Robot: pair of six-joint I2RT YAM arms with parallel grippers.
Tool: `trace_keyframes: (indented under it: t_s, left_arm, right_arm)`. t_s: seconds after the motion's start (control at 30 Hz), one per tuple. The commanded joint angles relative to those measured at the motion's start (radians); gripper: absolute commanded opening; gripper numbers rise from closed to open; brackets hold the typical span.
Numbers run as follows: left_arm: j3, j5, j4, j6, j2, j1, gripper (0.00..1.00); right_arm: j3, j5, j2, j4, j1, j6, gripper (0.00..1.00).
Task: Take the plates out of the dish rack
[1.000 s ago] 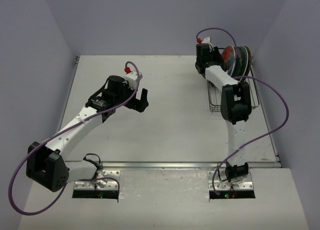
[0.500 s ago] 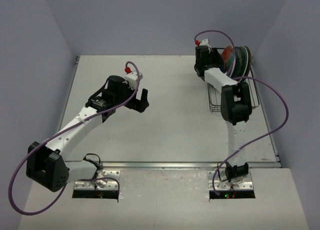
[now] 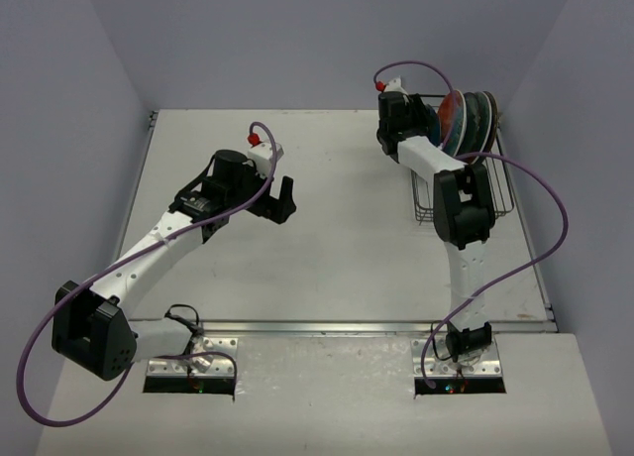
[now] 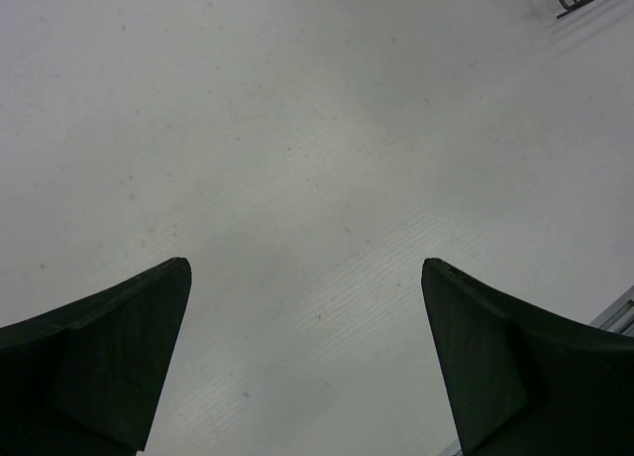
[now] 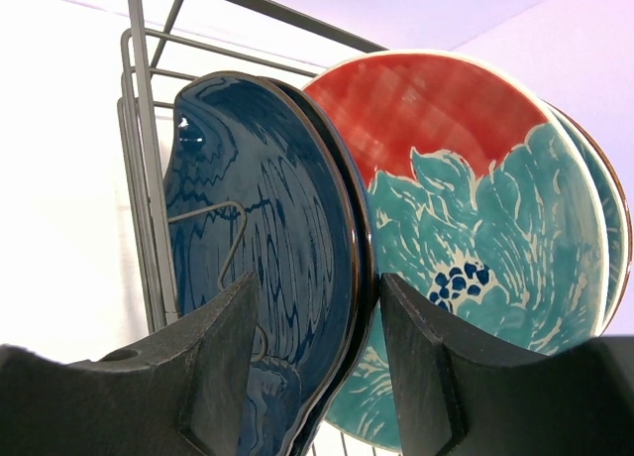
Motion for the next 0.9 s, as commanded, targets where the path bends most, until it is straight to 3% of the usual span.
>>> trace_keyframes:
  t_s: [0.0,0.4,0.87]
  left_arm:
    - [0.039,0.017,0.025,-0.008,0.0,0.012,1.0]
    - [0.044,0.026,0.022,-0.009,0.009,0.012,1.0]
    - [0.051,0.017,0.009,-0.008,-0.001,0.013,1.0]
  right_arm:
    - [0.045,0.026,-0.043,0.063,0.007,-0.004,0.53]
    - [0.067,0.007,-0.052,0.012,0.018,0.021,0.6]
    - [0.092,-0.002,0.009,0.018,0.0,0.0,0.5]
